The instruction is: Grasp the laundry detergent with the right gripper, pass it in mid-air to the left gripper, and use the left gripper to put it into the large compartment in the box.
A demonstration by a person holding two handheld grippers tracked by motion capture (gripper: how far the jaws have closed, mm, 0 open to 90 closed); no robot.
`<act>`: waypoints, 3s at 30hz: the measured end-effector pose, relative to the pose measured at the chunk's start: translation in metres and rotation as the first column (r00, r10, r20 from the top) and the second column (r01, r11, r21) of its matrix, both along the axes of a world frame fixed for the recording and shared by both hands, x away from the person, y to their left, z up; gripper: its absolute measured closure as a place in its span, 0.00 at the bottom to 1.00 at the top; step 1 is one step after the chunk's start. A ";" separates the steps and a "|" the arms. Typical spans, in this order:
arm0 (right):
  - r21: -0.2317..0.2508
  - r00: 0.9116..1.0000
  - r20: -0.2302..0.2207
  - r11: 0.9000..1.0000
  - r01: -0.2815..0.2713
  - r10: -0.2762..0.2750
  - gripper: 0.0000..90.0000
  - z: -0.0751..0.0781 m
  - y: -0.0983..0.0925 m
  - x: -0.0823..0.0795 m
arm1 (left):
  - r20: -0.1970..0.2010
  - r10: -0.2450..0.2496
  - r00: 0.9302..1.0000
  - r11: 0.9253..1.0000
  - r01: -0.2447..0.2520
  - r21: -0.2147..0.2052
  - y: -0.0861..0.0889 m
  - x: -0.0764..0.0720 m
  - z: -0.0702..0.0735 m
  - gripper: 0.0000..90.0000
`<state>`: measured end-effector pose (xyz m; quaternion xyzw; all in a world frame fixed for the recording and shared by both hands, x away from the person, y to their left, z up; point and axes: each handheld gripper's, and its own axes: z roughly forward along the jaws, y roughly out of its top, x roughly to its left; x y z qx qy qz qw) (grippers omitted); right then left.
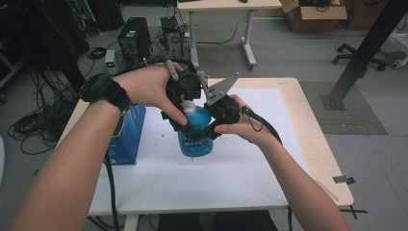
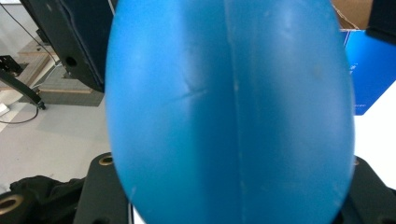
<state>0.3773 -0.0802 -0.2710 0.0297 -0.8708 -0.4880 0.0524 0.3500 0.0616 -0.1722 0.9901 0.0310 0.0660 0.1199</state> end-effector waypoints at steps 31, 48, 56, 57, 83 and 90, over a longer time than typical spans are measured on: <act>-0.012 1.000 0.000 1.000 0.003 -0.003 0.47 -0.002 0.000 -0.003 | -0.014 -0.010 1.000 1.000 0.010 0.003 -0.004 -0.003 -0.001 0.29; -0.029 1.000 -0.017 0.999 0.023 -0.024 0.47 -0.002 -0.001 -0.002 | -0.014 0.001 1.000 1.000 -0.001 0.005 -0.007 -0.004 -0.001 0.42; -0.042 1.000 -0.024 0.999 0.015 -0.016 0.47 -0.002 0.000 -0.001 | -0.028 0.025 0.999 1.000 -0.024 0.015 -0.008 -0.003 -0.001 0.42; -0.042 1.000 -0.026 0.999 0.013 -0.014 0.47 -0.002 0.000 -0.001 | -0.032 0.028 0.999 1.000 -0.028 0.014 -0.008 -0.003 0.000 0.42; -0.238 0.991 -0.029 0.963 0.123 -0.133 0.03 -0.016 -0.058 0.020 | -0.073 0.511 0.856 0.858 -0.513 -0.011 0.055 0.028 0.065 0.42; -0.327 0.975 -0.004 0.921 0.210 -0.224 0.03 -0.017 -0.097 0.027 | -0.053 0.739 0.671 0.672 -0.741 -0.010 0.085 0.036 0.080 0.42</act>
